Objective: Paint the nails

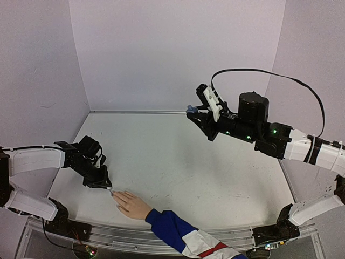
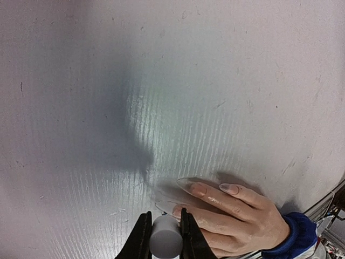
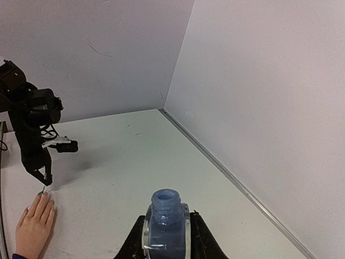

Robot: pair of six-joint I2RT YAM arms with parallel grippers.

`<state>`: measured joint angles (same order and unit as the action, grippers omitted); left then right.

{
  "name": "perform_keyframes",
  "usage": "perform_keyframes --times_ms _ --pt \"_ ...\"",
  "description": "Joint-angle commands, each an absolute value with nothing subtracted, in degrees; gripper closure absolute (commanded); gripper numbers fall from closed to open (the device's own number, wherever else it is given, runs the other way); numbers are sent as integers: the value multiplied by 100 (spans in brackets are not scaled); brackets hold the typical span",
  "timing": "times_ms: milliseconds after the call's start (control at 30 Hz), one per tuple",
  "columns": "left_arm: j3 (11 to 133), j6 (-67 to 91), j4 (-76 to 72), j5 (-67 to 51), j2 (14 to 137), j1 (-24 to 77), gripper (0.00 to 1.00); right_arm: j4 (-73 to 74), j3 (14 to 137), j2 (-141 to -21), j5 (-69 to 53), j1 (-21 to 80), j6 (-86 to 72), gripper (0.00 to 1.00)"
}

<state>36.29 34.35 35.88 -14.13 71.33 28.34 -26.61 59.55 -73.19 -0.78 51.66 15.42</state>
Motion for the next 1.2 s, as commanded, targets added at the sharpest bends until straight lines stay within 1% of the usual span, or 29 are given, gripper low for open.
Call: perform_keyframes --times_ms 0,633,900,1033,1167 --pt "3712 3342 3469 -1246 7122 2804 100 -3086 5994 -7277 -70 5133 1564 100" --pt "3813 3350 3664 -893 6939 2804 100 -3085 6003 -7252 -63 5133 1556 100" --pt "3951 3387 3845 -1283 6466 2804 100 -3090 5985 -7241 -75 5133 1556 100" --pt "3999 3287 3872 -1579 6581 2804 100 -3092 6003 -7266 -123 5133 1547 100" --pt "3960 3262 3865 -1588 6672 2804 100 -3086 6003 -7243 -122 5133 1547 100"
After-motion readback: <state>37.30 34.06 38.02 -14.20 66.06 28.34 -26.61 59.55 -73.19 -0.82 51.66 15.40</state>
